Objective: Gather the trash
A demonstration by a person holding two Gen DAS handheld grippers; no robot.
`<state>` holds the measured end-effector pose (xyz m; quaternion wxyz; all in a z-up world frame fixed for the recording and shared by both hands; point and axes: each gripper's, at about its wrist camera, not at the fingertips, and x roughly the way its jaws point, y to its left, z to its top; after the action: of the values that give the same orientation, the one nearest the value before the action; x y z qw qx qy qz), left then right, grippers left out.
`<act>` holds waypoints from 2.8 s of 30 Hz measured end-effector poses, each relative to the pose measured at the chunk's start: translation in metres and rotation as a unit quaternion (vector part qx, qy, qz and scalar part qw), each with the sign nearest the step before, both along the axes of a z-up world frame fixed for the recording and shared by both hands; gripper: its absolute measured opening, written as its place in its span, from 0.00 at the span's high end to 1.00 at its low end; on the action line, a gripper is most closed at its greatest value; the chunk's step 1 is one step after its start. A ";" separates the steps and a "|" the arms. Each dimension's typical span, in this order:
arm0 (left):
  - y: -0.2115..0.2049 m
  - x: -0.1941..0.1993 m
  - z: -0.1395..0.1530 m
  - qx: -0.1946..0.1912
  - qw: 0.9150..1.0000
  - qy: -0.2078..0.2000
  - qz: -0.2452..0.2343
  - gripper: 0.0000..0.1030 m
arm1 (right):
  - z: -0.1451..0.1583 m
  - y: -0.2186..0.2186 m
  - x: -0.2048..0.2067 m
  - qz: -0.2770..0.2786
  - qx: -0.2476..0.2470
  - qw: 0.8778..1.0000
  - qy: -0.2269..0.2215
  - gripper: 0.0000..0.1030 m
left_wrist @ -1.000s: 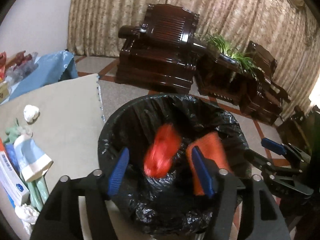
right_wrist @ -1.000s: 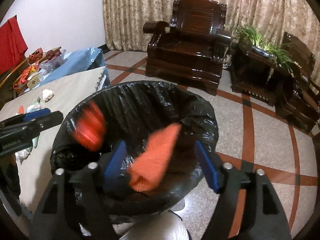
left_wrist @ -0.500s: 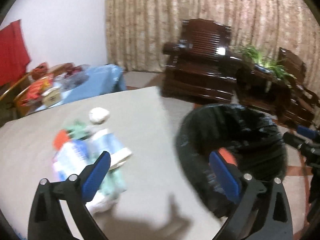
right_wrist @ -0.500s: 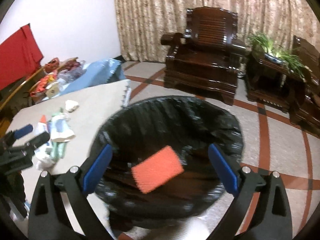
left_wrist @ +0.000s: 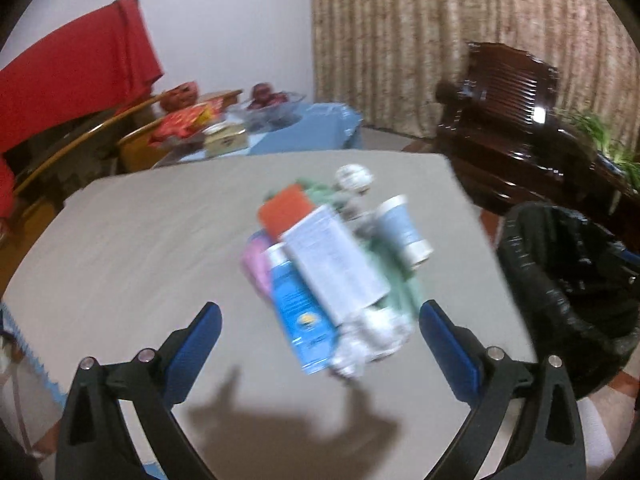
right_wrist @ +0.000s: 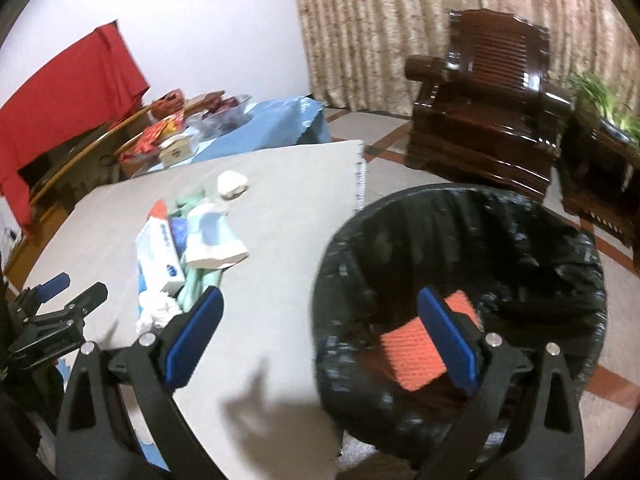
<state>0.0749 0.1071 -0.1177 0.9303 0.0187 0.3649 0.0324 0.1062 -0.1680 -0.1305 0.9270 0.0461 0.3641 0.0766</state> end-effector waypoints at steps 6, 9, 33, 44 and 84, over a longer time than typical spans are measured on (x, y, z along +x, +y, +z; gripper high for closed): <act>0.023 -0.003 -0.026 0.002 0.999 0.024 0.024 0.14 | -0.014 0.035 0.007 0.032 -0.020 0.999 -0.004 0.08; 0.024 -0.002 -0.039 -0.002 0.999 0.035 0.026 0.15 | -0.022 0.049 0.006 0.048 -0.034 0.998 -0.009 0.08; 0.034 0.049 -0.095 -0.064 0.994 0.091 0.016 0.53 | -0.042 0.075 0.011 0.082 -0.089 0.993 -0.008 0.08; 0.037 0.041 -0.078 -0.097 0.993 0.066 -0.011 1.00 | -0.049 0.093 0.030 0.090 -0.088 0.992 -0.003 0.08; 0.135 0.031 -0.072 -0.075 0.993 0.056 0.067 0.51 | -0.068 0.215 0.078 0.201 -0.062 0.977 0.021 0.40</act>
<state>0.1058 0.2417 -0.1901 0.9028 -0.0740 0.4184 0.0662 0.1844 0.0474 -0.1990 0.8862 -0.0838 0.3890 0.2374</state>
